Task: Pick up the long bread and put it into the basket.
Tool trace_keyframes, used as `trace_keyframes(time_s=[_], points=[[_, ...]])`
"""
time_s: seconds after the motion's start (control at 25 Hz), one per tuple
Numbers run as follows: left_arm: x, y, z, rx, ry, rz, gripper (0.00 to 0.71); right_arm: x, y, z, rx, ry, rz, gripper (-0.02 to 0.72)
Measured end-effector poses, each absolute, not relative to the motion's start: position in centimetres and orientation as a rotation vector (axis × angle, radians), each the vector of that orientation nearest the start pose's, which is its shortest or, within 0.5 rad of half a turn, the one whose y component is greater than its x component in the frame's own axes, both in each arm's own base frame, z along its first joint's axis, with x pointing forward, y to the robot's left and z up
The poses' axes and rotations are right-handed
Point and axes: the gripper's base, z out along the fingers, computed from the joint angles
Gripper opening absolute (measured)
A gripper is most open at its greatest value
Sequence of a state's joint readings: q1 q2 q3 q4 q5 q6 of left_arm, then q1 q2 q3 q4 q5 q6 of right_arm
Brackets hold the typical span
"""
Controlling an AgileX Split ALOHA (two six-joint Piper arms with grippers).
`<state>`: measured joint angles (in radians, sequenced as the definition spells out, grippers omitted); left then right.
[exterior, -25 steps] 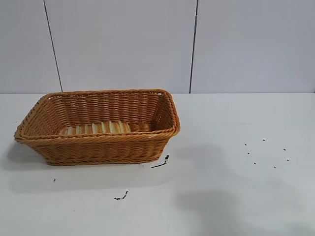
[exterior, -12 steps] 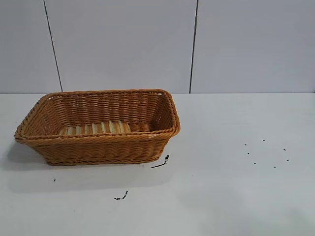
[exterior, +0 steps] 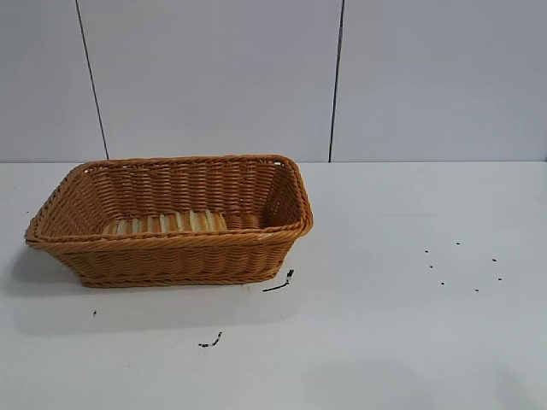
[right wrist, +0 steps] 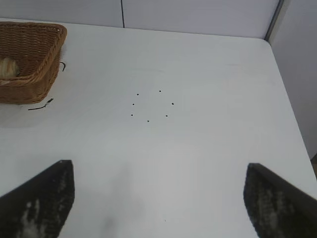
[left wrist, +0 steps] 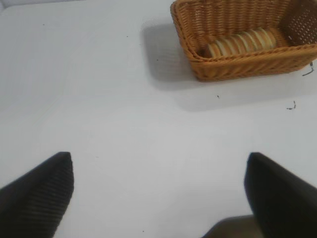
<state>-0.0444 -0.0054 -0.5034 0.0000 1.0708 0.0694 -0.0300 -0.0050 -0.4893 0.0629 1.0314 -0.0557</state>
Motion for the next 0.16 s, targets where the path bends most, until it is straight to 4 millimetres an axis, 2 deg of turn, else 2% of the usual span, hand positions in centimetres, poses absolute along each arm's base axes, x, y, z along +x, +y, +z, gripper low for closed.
trace_keyframes(time_s=[0.16], points=[[-0.65,0.03,27.74,0.116,2.042,0.016,0.696,-0.32,0.5,27.68,-0.027,2.019,0.021,0.638]])
